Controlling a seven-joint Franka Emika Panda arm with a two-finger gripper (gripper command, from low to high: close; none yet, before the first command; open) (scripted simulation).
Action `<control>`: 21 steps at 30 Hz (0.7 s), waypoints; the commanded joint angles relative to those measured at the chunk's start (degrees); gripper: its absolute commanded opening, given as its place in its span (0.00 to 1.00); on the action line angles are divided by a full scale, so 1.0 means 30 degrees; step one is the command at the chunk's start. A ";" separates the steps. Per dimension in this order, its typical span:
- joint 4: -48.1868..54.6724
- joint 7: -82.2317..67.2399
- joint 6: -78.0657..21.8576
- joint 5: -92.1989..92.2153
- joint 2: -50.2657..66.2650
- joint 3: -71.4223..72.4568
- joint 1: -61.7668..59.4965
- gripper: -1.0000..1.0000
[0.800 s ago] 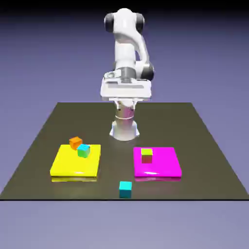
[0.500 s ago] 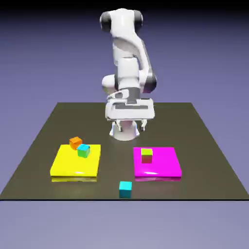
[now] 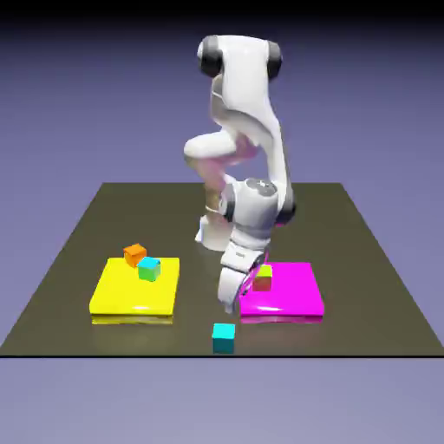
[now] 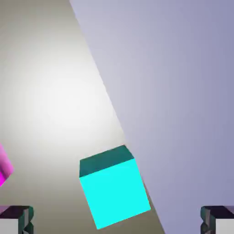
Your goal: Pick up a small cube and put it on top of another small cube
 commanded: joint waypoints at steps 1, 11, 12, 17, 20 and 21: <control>0.0373 -0.0748 -0.0335 -0.0142 0.0693 -0.0391 0.0470 0.50; 0.1504 -0.2560 0.1842 0.0488 0.5190 0.0140 -0.0327 0.00; 0.1413 -0.2478 0.1226 0.0291 0.4499 -0.0140 0.0044 0.00; 0.0557 -0.1159 -0.1655 -0.0498 0.1041 -0.0158 0.0882 0.00; -0.0565 0.1002 -0.3078 -0.0674 -0.1034 0.1919 -0.0151 0.00; -0.0938 0.1722 -0.3552 -0.0732 -0.1726 0.2611 -0.0495 0.00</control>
